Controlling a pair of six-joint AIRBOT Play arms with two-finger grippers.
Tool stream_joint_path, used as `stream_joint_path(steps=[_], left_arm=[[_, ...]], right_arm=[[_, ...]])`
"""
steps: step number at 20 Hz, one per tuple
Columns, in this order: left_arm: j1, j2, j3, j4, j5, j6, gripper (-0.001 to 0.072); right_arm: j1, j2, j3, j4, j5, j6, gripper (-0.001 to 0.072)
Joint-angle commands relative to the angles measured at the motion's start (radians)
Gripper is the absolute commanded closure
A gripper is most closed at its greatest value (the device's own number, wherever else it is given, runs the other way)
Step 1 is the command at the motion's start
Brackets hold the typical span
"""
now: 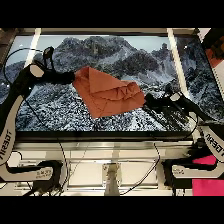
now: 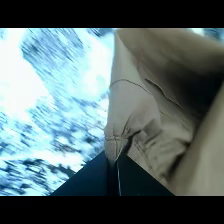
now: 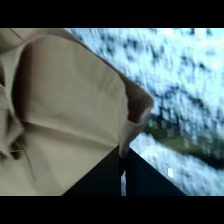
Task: Fold the clothes and pants, and hang the long-sleeved shirts on hangers.
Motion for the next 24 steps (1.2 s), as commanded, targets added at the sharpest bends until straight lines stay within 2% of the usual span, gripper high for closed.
stream_joint_path(steps=[1,3,4,6,7,8,9,11,14,16,18,21,22,23,24], left_arm=[[-0.014,-0.015,0.031,0.093,0.135,-0.031,0.0634],[-0.029,-0.025,0.031,0.093,0.197,-0.027,0.0249],[-0.031,-0.026,0.031,0.093,0.195,-0.027,0.0216],[-0.031,-0.026,0.031,0.093,0.158,-0.027,0.0225],[-0.027,-0.026,0.031,0.093,0.129,-0.027,0.0269],[-0.022,-0.026,0.031,0.097,0.089,-0.027,0.0506],[-0.019,-0.026,0.031,0.098,0.043,-0.024,0.0682],[-0.014,-0.023,0.030,0.100,-0.016,-0.024,0.0694],[-0.014,0.024,-0.034,0.097,-0.071,-0.024,0.0695],[0.000,0.104,-0.174,0.008,-0.073,0.014,0.0695],[0.045,0.193,-0.357,-0.221,-0.104,0.134,0.0695],[0.124,0.279,-0.607,-0.686,-0.269,0.456,0.0694],[0.137,0.282,-0.662,-0.762,-0.308,0.482,0.0693],[0.137,0.279,-0.710,-0.797,-0.308,0.481,0.0673],[0.129,0.278,-0.743,-0.799,-0.287,0.481,0.0469]], right_arm=[[0.001,0.000,0.000,-0.008,0.138,0.005,0.0702],[0.001,0.000,0.000,-0.003,0.147,0.005,0.0702],[0.001,0.000,0.000,0.005,0.141,0.005,0.0702],[0.001,0.000,0.000,0.028,0.126,0.005,0.0701],[0.001,0.000,0.000,0.035,0.118,0.005,0.0701],[0.001,0.000,0.000,0.041,0.111,0.005,0.0701],[0.001,0.000,0.000,0.050,0.110,0.005,0.0701],[0.001,0.004,0.001,0.068,0.111,-0.002,0.0701],[0.000,0.007,0.004,0.131,0.105,-0.105,0.0702],[0.000,0.007,0.014,0.130,0.110,-0.108,0.0702],[0.000,0.008,0.016,0.131,0.111,-0.121,0.0702],[0.000,0.008,0.016,0.132,0.147,-0.158,0.0703],[0.000,0.008,0.016,0.131,0.157,-0.170,0.0702],[0.000,0.008,0.016,0.131,0.163,-0.178,0.0702],[0.000,0.008,0.016,0.131,0.163,-0.178,0.0701]])
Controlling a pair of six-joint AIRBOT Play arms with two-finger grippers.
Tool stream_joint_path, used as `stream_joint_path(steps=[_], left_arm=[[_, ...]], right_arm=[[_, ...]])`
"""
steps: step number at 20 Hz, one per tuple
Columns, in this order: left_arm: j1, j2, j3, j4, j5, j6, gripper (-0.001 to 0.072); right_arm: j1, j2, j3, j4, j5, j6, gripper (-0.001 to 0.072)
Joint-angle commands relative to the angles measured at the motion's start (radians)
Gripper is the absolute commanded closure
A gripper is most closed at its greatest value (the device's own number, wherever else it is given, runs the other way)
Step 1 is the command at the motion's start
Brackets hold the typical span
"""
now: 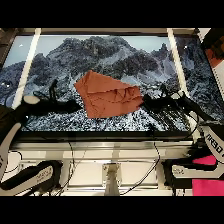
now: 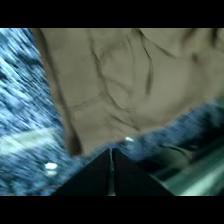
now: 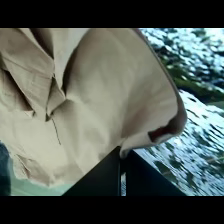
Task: Fold the clothes and pants, and hang the long-sleeved shirts on hangers.
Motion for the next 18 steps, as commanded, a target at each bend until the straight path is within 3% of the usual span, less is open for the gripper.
stream_joint_path(steps=[1,2,6,11,18], left_arm=[[0.013,0.029,-0.180,-0.240,-0.045,0.109,0.0156],[0.007,0.029,-0.198,-0.240,-0.031,0.068,0.0098],[0.006,0.029,-0.206,-0.237,0.026,0.047,0.0098],[0.001,0.029,-0.206,-0.164,0.069,-0.108,0.0104],[-0.140,-0.056,-0.203,-0.201,0.255,-0.175,0.0105]], right_arm=[[0.000,0.000,0.001,0.005,0.020,-0.027,0.0701],[0.000,0.000,0.001,0.004,0.020,-0.027,0.0701],[0.000,0.000,0.001,0.004,0.021,-0.037,0.0701],[0.001,0.001,0.001,0.006,0.023,-0.037,0.0700],[0.001,0.001,0.001,0.032,0.021,-0.037,0.0700]])
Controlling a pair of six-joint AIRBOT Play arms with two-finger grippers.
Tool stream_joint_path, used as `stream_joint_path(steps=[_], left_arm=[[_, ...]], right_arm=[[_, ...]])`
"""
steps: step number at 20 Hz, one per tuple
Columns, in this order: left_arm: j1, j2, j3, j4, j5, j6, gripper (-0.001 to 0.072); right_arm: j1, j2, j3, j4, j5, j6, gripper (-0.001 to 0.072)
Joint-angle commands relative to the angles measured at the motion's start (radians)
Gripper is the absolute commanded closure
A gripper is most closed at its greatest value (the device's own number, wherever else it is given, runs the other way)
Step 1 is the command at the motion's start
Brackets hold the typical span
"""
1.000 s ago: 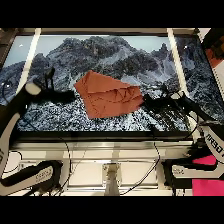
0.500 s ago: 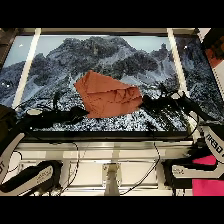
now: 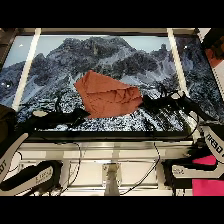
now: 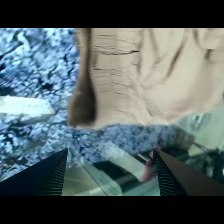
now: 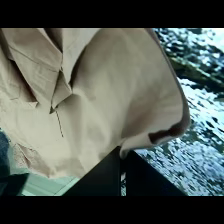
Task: Fold the clothes and pants, and hang the long-sleeved shirts on hangers.
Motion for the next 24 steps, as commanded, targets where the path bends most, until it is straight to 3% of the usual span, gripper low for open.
stream_joint_path(steps=[1,4,7,9,10,11,15,17,20,22,24], left_arm=[[-0.050,-0.054,0.001,-0.057,0.110,-0.031,0.0105],[-0.050,-0.093,0.003,-0.188,0.130,0.030,0.0108],[-0.050,-0.128,0.018,-0.231,0.130,0.040,0.0209],[-0.050,-0.141,0.035,-0.232,0.127,0.040,0.0440],[-0.050,-0.141,0.040,-0.236,0.128,0.040,0.0601],[-0.050,-0.141,0.049,-0.235,0.127,0.041,0.0691],[-0.051,-0.137,0.129,-0.239,0.040,0.105,0.0694],[-0.051,-0.137,0.252,-0.239,-0.027,0.108,0.0694],[-0.073,-0.148,0.521,-0.238,0.007,0.101,0.0695],[-0.095,-0.188,0.730,-0.238,0.053,0.076,0.0696],[-0.117,-0.259,0.941,-0.238,0.097,0.029,0.0696]], right_arm=[[0.001,0.001,0.000,0.009,0.000,0.000,0.0700],[0.001,0.001,0.000,0.009,-0.002,0.000,0.0700],[0.001,0.001,0.000,0.008,-0.003,0.000,0.0700],[0.001,0.001,0.000,0.005,-0.005,0.001,0.0700],[0.001,0.001,0.000,0.002,-0.010,0.001,0.0700],[0.001,0.001,0.000,-0.003,-0.015,0.001,0.0700],[0.000,0.001,0.000,0.006,-0.016,-0.035,0.0702],[0.001,0.002,0.013,0.130,-0.011,-0.135,0.0703],[0.001,0.001,0.108,0.439,-0.050,-0.299,0.0703],[0.009,0.001,0.228,0.568,-0.153,-0.377,0.0703],[0.033,0.001,0.379,0.580,-0.336,-0.389,0.0703]])
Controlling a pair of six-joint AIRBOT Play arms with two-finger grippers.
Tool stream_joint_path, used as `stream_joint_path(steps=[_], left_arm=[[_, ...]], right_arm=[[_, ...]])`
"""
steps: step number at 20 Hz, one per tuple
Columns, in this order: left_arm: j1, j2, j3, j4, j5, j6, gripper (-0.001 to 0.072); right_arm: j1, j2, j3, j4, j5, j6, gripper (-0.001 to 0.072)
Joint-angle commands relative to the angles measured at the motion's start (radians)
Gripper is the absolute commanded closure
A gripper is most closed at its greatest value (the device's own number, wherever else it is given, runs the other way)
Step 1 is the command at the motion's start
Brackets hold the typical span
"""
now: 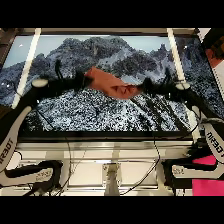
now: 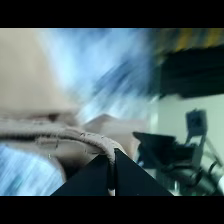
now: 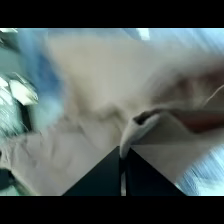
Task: Fold the clothes and pants, and hang the long-sleeved shirts on hangers.
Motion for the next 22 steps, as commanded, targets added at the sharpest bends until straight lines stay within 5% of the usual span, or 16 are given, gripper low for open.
stream_joint_path(steps=[1,4,7,10,13,17,22], left_arm=[[-0.036,-0.106,0.371,-0.003,0.067,-0.058,0.0695],[-0.052,-0.234,0.649,-0.003,0.096,-0.113,0.0696],[-0.057,-0.330,0.835,-0.003,0.095,-0.135,0.0695],[-0.063,-0.359,0.851,0.002,0.073,-0.134,0.0693],[-0.045,-0.401,0.849,0.010,-0.082,-0.086,0.0693],[-0.012,-0.435,0.843,0.324,-0.314,-0.117,0.0696],[-0.016,-0.378,0.743,0.560,-0.516,-0.119,0.0696]], right_arm=[[0.030,0.000,0.233,0.138,-0.286,-0.092,0.0703],[0.054,-0.007,0.476,0.026,-0.515,-0.092,0.0704],[0.055,-0.037,0.654,-0.080,-0.521,-0.092,0.0703],[0.055,-0.051,0.679,-0.148,-0.467,-0.091,0.0703],[0.027,-0.071,0.678,-0.267,-0.312,-0.029,0.0703],[-0.032,-0.071,0.604,-0.555,-0.006,0.254,0.0705],[0.023,0.080,0.207,-0.573,0.019,0.254,0.0705]])
